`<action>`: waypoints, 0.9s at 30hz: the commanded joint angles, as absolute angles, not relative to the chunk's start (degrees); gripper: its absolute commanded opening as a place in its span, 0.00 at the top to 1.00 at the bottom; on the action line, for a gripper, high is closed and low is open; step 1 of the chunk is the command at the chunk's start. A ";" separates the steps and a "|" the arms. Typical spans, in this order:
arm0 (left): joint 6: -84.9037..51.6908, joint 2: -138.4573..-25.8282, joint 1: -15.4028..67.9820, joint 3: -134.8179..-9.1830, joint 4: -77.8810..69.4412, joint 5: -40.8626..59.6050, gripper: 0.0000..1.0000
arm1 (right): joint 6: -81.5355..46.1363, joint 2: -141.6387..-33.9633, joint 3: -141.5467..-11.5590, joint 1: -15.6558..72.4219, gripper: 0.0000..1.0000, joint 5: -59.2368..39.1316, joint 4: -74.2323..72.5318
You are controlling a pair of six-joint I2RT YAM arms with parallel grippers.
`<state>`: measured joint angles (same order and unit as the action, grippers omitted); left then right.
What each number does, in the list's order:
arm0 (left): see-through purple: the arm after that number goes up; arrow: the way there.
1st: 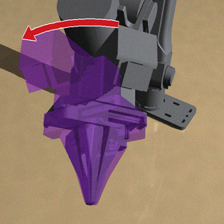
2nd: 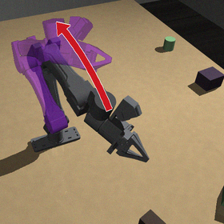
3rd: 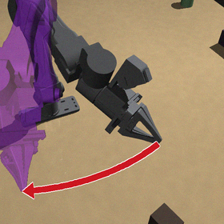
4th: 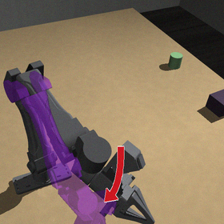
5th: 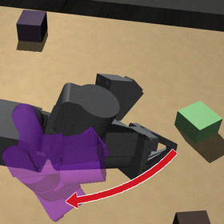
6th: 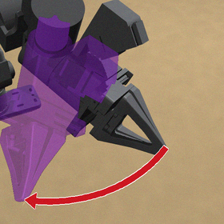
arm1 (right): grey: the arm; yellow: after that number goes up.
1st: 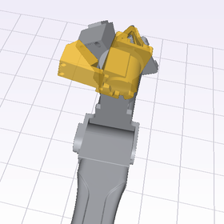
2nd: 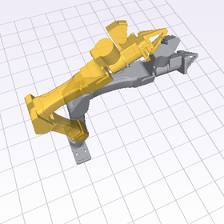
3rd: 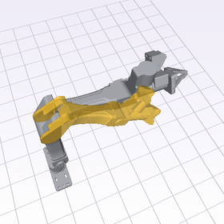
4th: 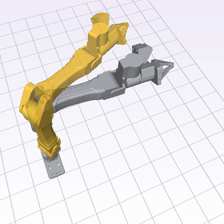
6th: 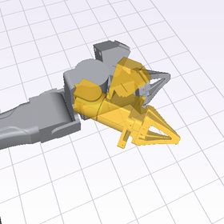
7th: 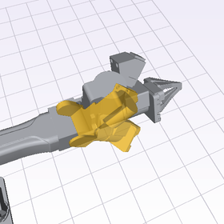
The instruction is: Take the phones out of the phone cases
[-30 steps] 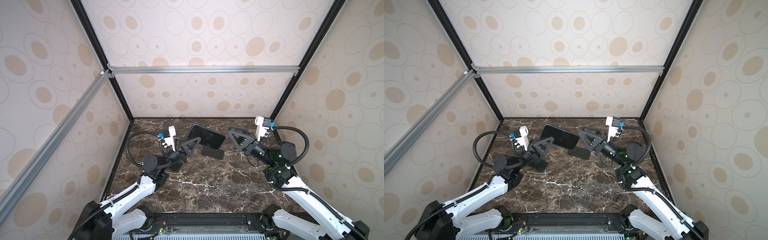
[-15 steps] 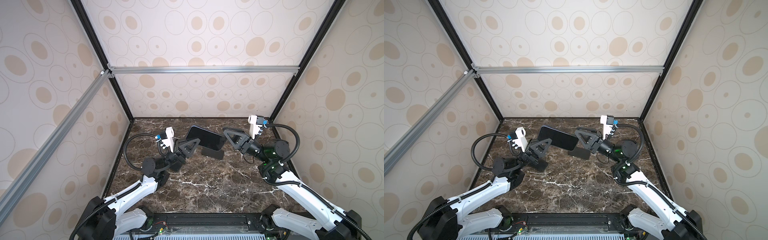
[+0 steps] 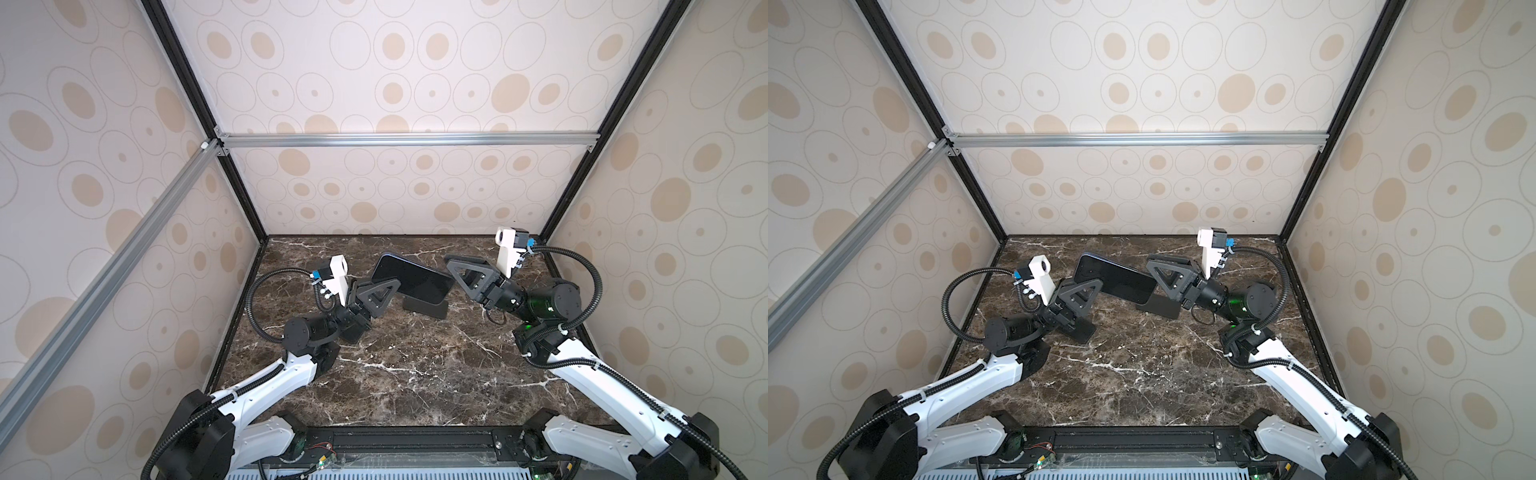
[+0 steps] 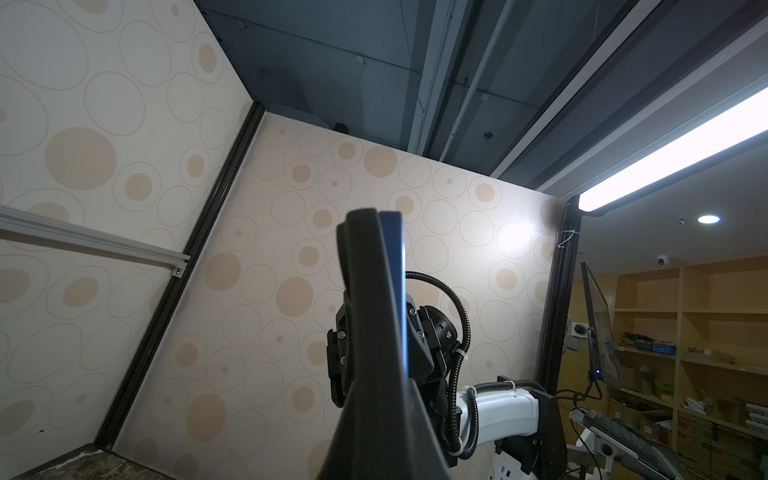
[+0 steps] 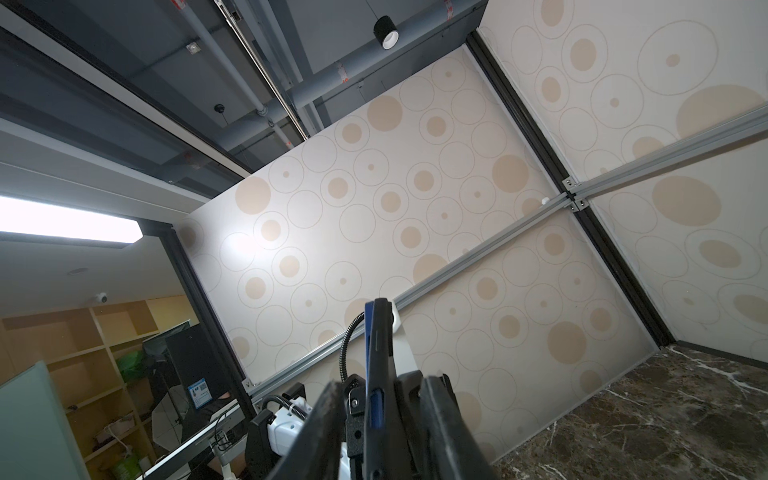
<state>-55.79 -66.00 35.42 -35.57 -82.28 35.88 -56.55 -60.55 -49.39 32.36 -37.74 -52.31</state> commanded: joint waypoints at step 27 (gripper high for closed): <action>-61.30 -67.32 36.69 -33.83 -95.90 30.06 1.00 | -55.57 -60.78 -49.95 35.77 0.70 -32.76 -54.29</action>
